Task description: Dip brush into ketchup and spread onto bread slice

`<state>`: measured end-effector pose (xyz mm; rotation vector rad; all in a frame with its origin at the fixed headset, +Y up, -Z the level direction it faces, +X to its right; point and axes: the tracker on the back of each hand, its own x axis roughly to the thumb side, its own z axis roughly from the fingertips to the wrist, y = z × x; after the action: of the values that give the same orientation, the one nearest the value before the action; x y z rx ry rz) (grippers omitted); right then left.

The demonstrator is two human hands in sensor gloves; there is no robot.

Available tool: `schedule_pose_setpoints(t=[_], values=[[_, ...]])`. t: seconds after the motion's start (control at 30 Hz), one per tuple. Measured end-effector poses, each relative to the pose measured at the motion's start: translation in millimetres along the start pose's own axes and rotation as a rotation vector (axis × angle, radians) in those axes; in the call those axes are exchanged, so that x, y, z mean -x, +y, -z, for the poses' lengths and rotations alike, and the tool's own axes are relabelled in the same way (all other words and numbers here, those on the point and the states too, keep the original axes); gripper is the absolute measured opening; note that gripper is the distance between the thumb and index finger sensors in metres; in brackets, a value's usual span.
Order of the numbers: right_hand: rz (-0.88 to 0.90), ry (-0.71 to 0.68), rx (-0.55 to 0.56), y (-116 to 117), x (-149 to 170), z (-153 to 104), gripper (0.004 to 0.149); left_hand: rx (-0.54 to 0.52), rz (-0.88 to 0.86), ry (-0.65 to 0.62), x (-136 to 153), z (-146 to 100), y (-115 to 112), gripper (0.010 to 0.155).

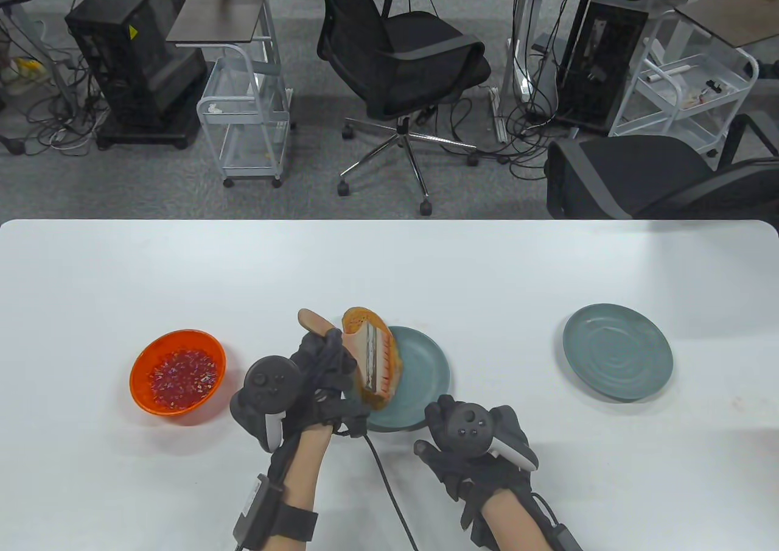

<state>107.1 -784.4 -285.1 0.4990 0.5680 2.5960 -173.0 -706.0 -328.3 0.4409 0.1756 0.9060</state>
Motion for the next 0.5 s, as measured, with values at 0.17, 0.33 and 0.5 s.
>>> schedule_pose_setpoints(t=[0.17,0.33,0.5], values=[[0.004,0.003,0.001,-0.1,-0.5,0.4,0.069,-0.115,0.164,-0.079,-7.4,1.0,23.2,0.049],[0.003,0.008,0.002,-0.3,-1.2,0.8,0.069,-0.082,0.062,-0.091,-13.0,-0.9,17.3,0.05],[-0.019,0.008,0.01,-0.3,-1.7,0.0,0.068,-0.031,0.036,-0.017,-4.6,-1.8,3.5,0.05]])
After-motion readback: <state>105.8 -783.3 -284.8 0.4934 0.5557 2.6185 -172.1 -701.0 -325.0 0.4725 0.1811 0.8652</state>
